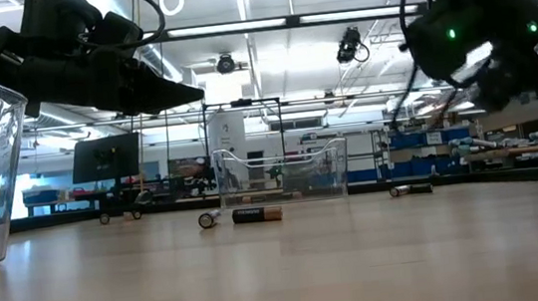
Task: Sort batteries
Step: Put the brown battery into the top middle transparent bin
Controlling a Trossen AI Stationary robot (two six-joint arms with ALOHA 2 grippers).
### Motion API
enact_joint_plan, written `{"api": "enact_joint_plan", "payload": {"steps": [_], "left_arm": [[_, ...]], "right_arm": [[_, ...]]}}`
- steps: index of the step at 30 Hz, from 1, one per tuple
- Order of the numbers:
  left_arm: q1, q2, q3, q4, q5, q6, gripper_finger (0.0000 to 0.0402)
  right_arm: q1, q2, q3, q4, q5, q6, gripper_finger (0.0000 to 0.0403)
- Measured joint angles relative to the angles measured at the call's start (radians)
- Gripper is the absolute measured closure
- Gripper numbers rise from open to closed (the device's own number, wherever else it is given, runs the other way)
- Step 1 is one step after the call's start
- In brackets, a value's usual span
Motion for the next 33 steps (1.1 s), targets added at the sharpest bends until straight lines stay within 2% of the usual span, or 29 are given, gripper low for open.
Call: {"api": "enact_joint_plan", "payload": {"steps": [7,13,33], "left_arm": [[0.000,0.000,0.000,-0.002,0.000,0.000,0.0388],[0.000,0.000,0.000,-0.002,0.000,0.001,0.0388],[0.000,0.000,0.000,-0.010,0.000,0.002,0.0388]], "right_arm": [[0.000,0.101,-0.071,0.016,0.000,-0.045,0.0396],[0.000,0.156,-0.074,0.068,-0.004,-0.076,0.0396],[-0.001,0.236,-0.158,0.156,-0.061,-0.098,0.0396]]}}
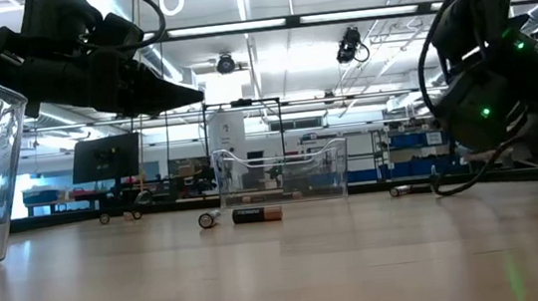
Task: Sort batteries
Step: Put the brown battery into the top middle transparent bin
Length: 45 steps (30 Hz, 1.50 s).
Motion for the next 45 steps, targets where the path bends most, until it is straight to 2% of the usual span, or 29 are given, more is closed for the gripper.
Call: {"api": "enact_joint_plan", "payload": {"steps": [6,17,19,23,27,31,35,40,45], "left_arm": [[0.000,0.000,0.000,0.000,0.000,0.000,0.0388],[0.000,0.000,0.000,0.001,0.000,0.000,0.0388],[0.000,0.000,0.000,0.000,0.000,-0.001,0.0388],[0.000,0.000,0.000,0.001,0.000,0.000,0.0388],[0.000,0.000,0.000,0.000,0.000,0.000,0.0388],[0.000,0.000,0.000,0.001,0.000,0.000,0.0388],[0.000,0.000,0.000,0.000,0.000,0.000,0.0388],[0.000,0.000,0.000,-0.002,0.000,0.000,0.0388],[0.000,0.000,0.000,-0.012,-0.008,0.009,0.0388]], "right_arm": [[0.000,0.000,0.039,0.031,0.011,0.001,0.0396],[0.000,-0.013,0.196,0.012,0.065,-0.018,0.0396],[0.001,-0.031,0.232,-0.010,0.096,-0.024,0.0396],[0.001,-0.093,0.297,-0.068,0.238,-0.059,0.0395],[-0.021,-0.183,0.300,0.101,0.348,-0.206,0.0384],[-0.097,-0.219,0.267,0.355,0.355,-0.404,0.0383],[-0.188,-0.189,0.228,0.597,0.368,-0.582,0.0395],[-0.275,-0.092,0.221,0.656,0.373,-0.648,0.0391],[-0.294,-0.040,0.223,0.681,0.373,-0.657,0.0395]]}}
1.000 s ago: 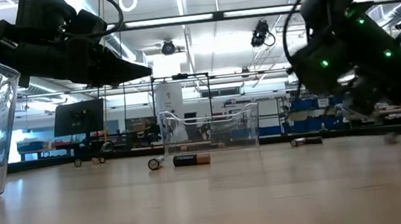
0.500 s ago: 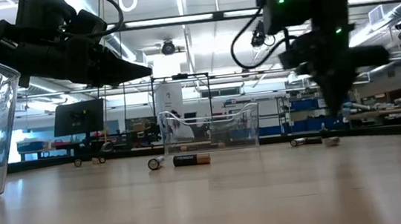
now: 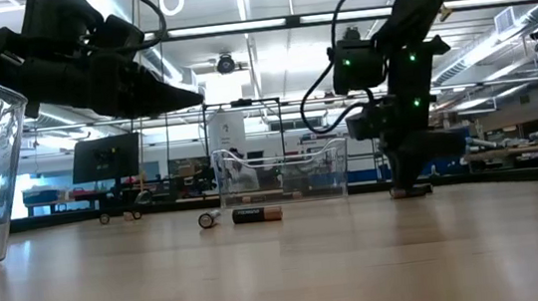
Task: Sort batteries
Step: Put the brown battery into the top middle transparent bin
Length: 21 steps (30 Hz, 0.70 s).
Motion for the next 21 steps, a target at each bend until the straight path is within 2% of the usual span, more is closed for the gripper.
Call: {"api": "enact_joint_plan", "payload": {"steps": [7,12,18,21], "left_arm": [[0.000,0.000,0.000,-0.013,-0.002,0.000,0.0388],[0.000,0.000,0.000,-0.012,-0.003,-0.004,0.0388],[0.000,0.000,0.000,-0.011,-0.003,-0.004,0.0388],[0.000,0.000,0.000,-0.011,-0.004,-0.008,0.0388]], "right_arm": [[0.029,-0.002,0.000,-0.005,-0.004,0.058,0.0393],[0.057,-0.026,-0.002,-0.021,-0.050,0.121,0.0391],[0.060,-0.084,0.035,-0.074,-0.044,0.276,0.0366],[0.066,-0.107,0.054,-0.134,-0.166,0.381,0.0343]]}}
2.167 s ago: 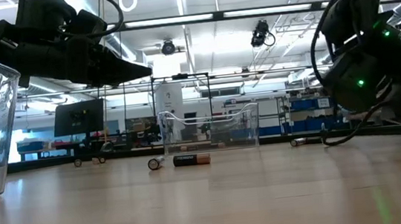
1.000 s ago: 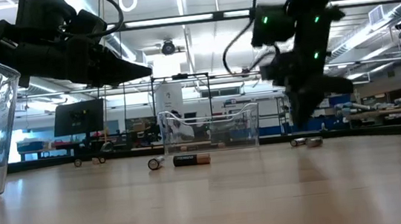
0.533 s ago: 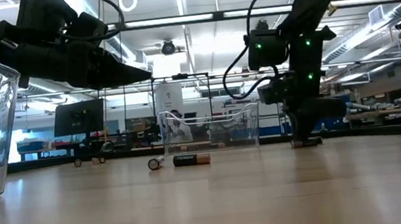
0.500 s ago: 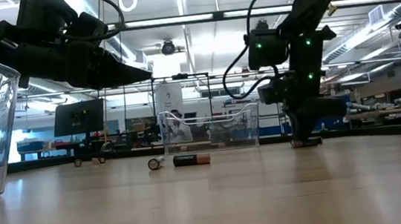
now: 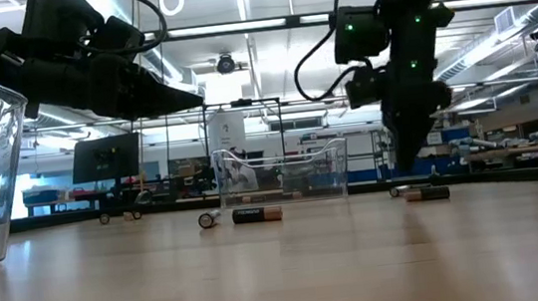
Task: Sort batteries
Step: Put the brown battery into the top middle transparent bin
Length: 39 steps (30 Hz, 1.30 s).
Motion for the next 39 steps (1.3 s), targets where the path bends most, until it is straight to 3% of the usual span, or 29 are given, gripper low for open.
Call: {"api": "enact_joint_plan", "payload": {"steps": [3,12,17,26,35,39], "left_arm": [[0.000,0.000,0.000,0.000,-0.001,0.000,0.0388],[0.000,0.000,0.000,0.001,-0.001,-0.001,0.0388],[0.000,0.000,0.000,0.005,0.000,-0.001,0.0388],[0.000,0.000,0.000,0.016,0.000,-0.001,0.0388],[0.000,0.000,0.000,0.021,0.001,0.000,0.0388],[0.000,0.000,0.000,0.043,0.001,0.000,0.0388]], "right_arm": [[0.054,-0.001,-0.007,-0.010,-0.075,0.068,0.0311],[0.248,0.023,-0.072,0.103,-0.045,0.202,0.0190],[0.285,0.044,-0.074,0.117,-0.015,0.214,0.0165],[0.284,0.097,-0.068,0.127,0.005,0.196,0.0210],[0.258,0.098,-0.069,0.139,-0.004,0.142,0.0346],[0.257,0.099,-0.053,0.128,-0.001,0.106,0.0347]]}}
